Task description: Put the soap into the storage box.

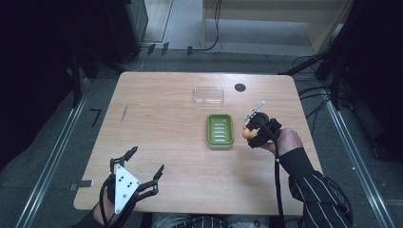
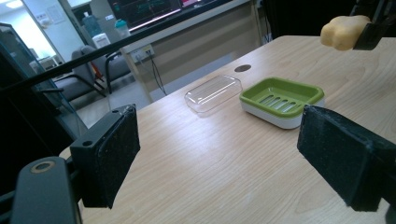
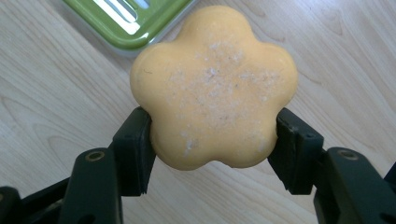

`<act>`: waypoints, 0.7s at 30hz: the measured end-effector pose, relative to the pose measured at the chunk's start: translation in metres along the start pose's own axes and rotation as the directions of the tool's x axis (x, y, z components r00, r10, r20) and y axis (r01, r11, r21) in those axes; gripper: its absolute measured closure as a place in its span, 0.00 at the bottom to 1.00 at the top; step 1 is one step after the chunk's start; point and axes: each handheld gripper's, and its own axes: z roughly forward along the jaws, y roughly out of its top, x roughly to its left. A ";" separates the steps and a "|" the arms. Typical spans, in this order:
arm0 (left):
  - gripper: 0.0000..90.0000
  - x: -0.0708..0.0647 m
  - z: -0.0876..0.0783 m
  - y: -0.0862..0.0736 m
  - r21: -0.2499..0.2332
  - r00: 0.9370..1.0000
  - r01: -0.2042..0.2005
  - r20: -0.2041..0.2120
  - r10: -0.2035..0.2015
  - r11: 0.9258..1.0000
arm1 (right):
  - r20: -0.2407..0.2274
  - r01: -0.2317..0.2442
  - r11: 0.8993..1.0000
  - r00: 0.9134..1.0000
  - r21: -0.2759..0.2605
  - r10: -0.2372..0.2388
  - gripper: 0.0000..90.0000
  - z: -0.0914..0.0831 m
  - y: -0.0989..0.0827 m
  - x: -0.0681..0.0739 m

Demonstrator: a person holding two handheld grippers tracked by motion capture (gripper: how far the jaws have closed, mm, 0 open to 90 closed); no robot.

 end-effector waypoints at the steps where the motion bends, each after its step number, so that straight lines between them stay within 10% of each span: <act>1: 0.15 0.000 0.000 0.000 0.001 1.000 -0.001 0.001 0.001 1.000 | 0.001 0.008 1.000 1.000 0.000 -0.008 0.45 0.000 0.001 0.000; 21: 0.15 0.000 0.000 0.000 0.002 1.000 -0.002 0.000 0.002 1.000 | 0.001 0.031 0.999 1.000 -0.028 -0.031 0.45 0.003 0.026 0.001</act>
